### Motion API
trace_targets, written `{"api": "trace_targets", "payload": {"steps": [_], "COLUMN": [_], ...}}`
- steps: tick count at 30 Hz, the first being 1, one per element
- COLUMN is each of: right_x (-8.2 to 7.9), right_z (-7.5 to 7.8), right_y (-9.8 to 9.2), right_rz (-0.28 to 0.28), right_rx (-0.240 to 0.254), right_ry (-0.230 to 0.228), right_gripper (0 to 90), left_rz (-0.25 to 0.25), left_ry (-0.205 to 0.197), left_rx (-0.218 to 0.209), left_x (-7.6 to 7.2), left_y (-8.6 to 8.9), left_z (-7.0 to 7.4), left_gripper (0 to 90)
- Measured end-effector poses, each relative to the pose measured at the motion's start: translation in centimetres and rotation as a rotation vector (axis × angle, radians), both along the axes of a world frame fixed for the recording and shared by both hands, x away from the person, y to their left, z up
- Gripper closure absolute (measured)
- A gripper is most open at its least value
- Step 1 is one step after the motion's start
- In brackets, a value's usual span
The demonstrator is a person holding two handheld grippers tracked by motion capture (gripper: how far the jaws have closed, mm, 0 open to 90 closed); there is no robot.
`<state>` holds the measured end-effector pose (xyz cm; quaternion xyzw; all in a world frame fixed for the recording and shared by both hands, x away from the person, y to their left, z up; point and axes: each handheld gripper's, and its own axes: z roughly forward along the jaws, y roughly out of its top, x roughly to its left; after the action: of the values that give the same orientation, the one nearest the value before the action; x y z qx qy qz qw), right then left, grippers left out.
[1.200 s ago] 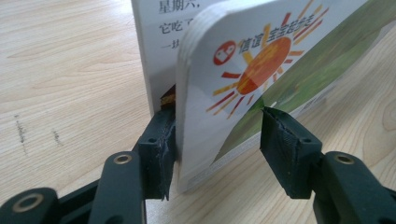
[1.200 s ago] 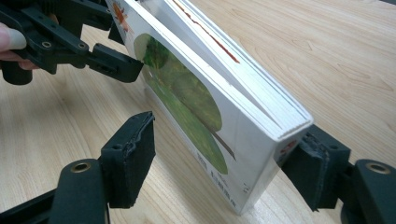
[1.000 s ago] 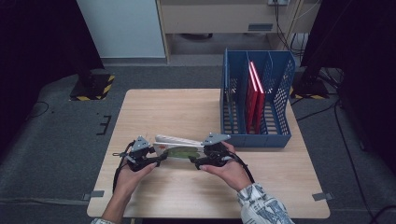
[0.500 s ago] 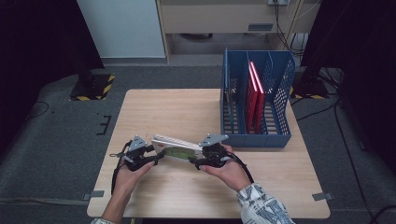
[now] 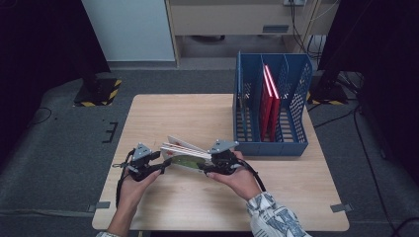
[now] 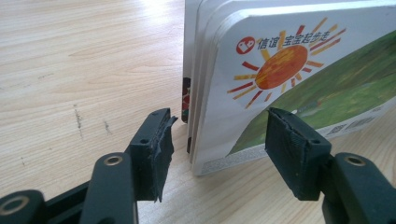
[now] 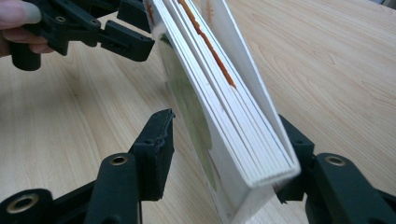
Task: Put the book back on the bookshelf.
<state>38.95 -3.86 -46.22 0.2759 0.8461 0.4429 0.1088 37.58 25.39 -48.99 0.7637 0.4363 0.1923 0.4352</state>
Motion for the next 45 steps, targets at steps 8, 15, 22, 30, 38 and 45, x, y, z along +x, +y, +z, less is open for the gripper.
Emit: {"api": "trace_targets", "payload": {"steps": [8, 15, 22, 30, 38, 45], "right_x": [0.5, 0.9, 1.6, 2.1, 2.3, 2.5], "right_z": [-0.2, 0.0, -0.4, -1.3, -1.5, -1.6], "right_y": [0.9, 1.4, 1.6, 1.9, 1.6, 1.7], "right_rz": [0.017, 0.035, 0.063, 0.088, 0.121, 0.123], "right_rx": [0.013, 0.012, 0.011, 0.039, 0.063, 0.066], "right_ry": [0.003, -0.014, -0.011, 0.024, 0.042, 0.049], "right_gripper": [46.7, 52.6, 56.7, 59.2, 64.9, 65.8], "left_rz": [0.018, 0.033, 0.030, 0.053, 0.051, 0.051], "left_ry": [0.003, 0.015, 0.009, 0.029, 0.037, 0.046], "left_rx": [0.005, 0.005, 0.030, 0.036, 0.056, 0.059], "left_x": [0.1, 0.3, 0.2, 0.0, 0.0, 0.2], "left_y": [0.1, 0.5, 0.7, 1.6, 1.6, 1.7], "left_z": [-0.1, -0.3, -0.1, -0.2, -0.4, -0.5], "left_gripper": [40.7, 38.9, 37.7, 33.8, 33.2, 32.8]}}
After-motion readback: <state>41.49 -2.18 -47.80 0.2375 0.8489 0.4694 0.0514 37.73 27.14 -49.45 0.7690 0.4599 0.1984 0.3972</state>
